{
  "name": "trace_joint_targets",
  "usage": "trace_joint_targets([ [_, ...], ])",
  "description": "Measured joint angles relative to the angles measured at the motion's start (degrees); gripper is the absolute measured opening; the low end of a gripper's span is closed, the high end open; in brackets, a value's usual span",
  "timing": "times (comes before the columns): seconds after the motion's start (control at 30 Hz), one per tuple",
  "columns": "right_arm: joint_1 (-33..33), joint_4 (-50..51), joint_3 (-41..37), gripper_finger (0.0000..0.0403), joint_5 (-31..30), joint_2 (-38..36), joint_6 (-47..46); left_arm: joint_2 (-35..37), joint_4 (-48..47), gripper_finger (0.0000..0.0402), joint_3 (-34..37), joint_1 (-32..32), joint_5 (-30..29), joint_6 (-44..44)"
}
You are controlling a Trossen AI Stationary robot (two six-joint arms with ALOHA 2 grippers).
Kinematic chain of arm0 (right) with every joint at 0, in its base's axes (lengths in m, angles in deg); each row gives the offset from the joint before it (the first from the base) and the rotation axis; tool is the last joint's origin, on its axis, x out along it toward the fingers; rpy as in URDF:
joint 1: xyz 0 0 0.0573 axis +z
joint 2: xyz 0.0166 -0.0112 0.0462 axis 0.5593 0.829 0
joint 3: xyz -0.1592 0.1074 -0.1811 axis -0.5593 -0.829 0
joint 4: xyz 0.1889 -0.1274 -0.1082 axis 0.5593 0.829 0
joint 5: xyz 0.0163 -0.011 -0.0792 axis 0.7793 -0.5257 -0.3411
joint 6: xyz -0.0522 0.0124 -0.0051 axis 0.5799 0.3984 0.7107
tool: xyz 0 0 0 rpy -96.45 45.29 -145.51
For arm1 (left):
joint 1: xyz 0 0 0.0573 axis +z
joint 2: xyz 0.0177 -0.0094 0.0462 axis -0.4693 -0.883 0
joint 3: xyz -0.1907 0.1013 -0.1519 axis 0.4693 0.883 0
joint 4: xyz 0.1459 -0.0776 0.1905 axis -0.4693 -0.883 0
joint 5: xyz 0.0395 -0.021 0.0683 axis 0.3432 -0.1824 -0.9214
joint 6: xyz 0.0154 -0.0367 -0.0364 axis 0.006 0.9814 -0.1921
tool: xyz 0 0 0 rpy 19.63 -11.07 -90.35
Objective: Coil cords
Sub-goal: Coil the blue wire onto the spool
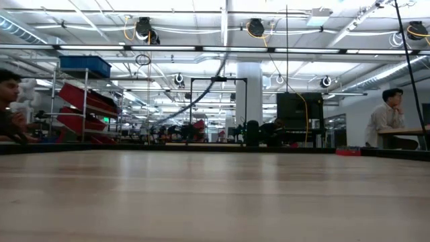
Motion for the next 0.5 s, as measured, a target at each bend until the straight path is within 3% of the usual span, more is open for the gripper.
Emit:
trace_joint_targets([
  [0.5, -2.9, 0.0, 0.0, 0.0, -5.1, 0.9, -1.4, -0.9, 14.5, 0.0001, -2.5, 1.1, 1.4, -5.0],
])
